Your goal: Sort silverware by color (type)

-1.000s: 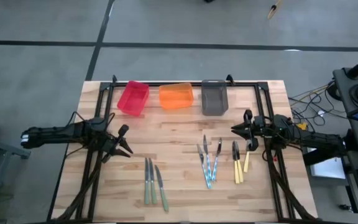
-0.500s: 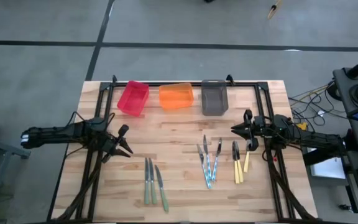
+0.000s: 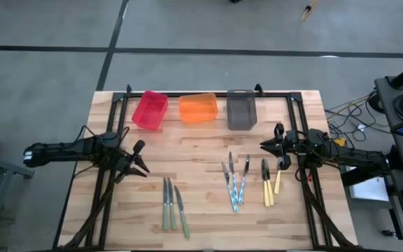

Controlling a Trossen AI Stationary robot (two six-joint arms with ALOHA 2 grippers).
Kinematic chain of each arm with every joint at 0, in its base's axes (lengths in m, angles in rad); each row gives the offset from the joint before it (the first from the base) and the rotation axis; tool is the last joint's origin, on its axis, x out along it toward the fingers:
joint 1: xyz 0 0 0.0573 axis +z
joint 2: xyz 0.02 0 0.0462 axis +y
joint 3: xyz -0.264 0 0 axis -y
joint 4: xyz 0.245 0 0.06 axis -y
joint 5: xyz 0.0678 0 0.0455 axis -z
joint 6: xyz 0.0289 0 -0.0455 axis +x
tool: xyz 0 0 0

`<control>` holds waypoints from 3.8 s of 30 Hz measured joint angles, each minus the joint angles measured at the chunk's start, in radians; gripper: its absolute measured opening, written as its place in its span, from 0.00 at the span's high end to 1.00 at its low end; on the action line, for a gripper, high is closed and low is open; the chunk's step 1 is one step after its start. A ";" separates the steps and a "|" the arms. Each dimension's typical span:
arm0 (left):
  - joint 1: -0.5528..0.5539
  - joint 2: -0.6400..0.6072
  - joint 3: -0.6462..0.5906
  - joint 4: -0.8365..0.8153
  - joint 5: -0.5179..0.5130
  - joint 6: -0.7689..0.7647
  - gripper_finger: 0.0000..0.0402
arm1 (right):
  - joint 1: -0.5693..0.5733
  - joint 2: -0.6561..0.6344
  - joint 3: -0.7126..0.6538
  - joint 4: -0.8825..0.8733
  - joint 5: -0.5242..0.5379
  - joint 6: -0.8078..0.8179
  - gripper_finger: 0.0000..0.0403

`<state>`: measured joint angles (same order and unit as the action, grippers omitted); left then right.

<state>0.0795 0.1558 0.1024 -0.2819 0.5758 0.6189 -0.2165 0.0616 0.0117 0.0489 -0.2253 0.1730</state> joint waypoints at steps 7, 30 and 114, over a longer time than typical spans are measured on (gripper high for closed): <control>0.000 0.000 0.000 0.000 0.000 0.000 0.81 | 0.000 0.000 0.000 0.000 0.000 0.000 0.86; 0.000 0.000 0.000 0.000 0.000 0.000 0.81 | 0.000 0.000 0.000 0.000 0.000 0.000 0.86; -0.006 0.530 0.000 1.018 -0.759 -1.055 0.81 | 0.111 0.485 0.075 0.604 0.071 0.393 0.86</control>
<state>0.0731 0.6863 0.1028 0.7362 -0.1837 -0.4361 -0.1051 0.5470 0.0868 0.6533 -0.1539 0.5656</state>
